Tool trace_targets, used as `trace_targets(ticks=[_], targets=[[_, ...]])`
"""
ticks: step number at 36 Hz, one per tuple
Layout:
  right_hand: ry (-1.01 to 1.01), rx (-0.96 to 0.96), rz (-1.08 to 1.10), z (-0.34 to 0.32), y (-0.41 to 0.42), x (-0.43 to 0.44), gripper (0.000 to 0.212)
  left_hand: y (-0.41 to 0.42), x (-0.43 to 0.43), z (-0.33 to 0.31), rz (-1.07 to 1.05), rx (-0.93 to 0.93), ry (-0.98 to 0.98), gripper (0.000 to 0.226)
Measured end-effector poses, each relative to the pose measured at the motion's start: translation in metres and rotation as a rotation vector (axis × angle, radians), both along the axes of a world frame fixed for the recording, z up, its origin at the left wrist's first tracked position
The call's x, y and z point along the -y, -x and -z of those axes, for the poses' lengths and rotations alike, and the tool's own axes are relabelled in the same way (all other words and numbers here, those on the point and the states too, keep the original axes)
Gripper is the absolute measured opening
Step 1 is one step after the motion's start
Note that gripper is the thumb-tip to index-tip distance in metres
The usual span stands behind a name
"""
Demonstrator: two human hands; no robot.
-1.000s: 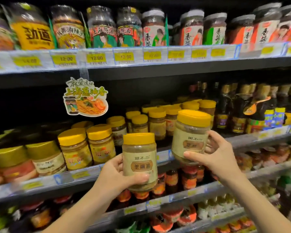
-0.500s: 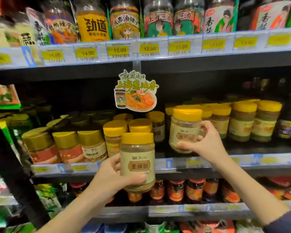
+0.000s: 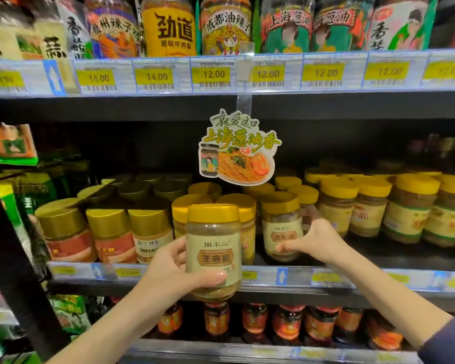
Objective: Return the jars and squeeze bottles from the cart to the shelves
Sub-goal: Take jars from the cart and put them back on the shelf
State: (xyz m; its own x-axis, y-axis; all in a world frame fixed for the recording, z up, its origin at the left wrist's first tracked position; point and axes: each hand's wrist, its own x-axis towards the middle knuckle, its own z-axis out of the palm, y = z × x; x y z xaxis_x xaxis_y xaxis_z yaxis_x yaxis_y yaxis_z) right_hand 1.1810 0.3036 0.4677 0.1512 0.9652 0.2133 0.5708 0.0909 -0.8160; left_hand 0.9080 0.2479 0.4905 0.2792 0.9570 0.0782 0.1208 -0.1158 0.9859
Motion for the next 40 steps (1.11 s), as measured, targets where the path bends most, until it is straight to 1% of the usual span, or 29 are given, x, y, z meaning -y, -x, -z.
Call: trace_targets(ticks=[4, 7, 10, 14, 17, 22, 24, 26, 28, 30, 32, 35, 39, 40], targets=[[0.033, -0.035, -0.009, 0.004, -0.002, -0.003, 0.084, 0.001, -0.005, -0.001, 0.0, 0.0, -0.004, 0.061], [0.034, -0.064, -0.024, 0.005, -0.002, -0.004, 0.085, -0.001, -0.007, -0.002, -0.001, 0.011, -0.013, 0.055], [0.03, -0.07, -0.05, 0.005, 0.0, -0.003, 0.086, -0.003, -0.008, -0.002, 0.005, 0.014, -0.015, 0.055], [0.044, 0.032, -0.096, 0.006, 0.002, -0.001, 0.066, -0.006, -0.008, 0.0, 0.002, 0.021, -0.022, 0.053], [0.059, 0.054, -0.101, 0.007, 0.001, -0.001, 0.055, -0.011, -0.007, 0.001, 0.009, 0.025, -0.026, 0.055], [0.062, 0.099, -0.095, 0.008, 0.003, -0.002, 0.049, -0.022, -0.004, 0.0, 0.049, 0.033, -0.022, 0.058], [0.097, 0.121, -0.11, 0.005, 0.002, -0.001, 0.054, -0.028, -0.003, 0.0, 0.068, 0.031, -0.022, 0.062], [0.122, 0.063, -0.141, -0.004, -0.002, 0.005, 0.065, -0.036, -0.002, 0.0, 0.089, 0.036, -0.023, 0.065], [0.049, -0.05, -0.113, -0.025, -0.006, 0.018, 0.072, -0.044, -0.002, 0.0, 0.113, 0.048, -0.024, 0.065], [-0.079, -0.143, -0.056, -0.049, -0.011, 0.04, 0.083, -0.054, -0.003, 0.0, 0.131, 0.05, -0.025, 0.066], [-0.141, -0.195, -0.122, -0.071, -0.015, 0.062, 0.089, -0.065, -0.003, 0.0, 0.15, 0.036, -0.044, 0.071], [-0.07, -0.151, -0.27, -0.087, -0.014, 0.088, 0.084, -0.083, -0.001, 0.0, 0.181, 0.041, -0.056, 0.075], [0.025, -0.1, -0.298, -0.081, -0.01, 0.1, 0.083, -0.107, 0.004, 0.004, 0.245, 0.048, -0.064, 0.068], [0.031, -0.11, -0.3, -0.079, -0.011, 0.101, 0.079, -0.111, 0.005, 0.006, 0.259, 0.051, -0.059, 0.068]])
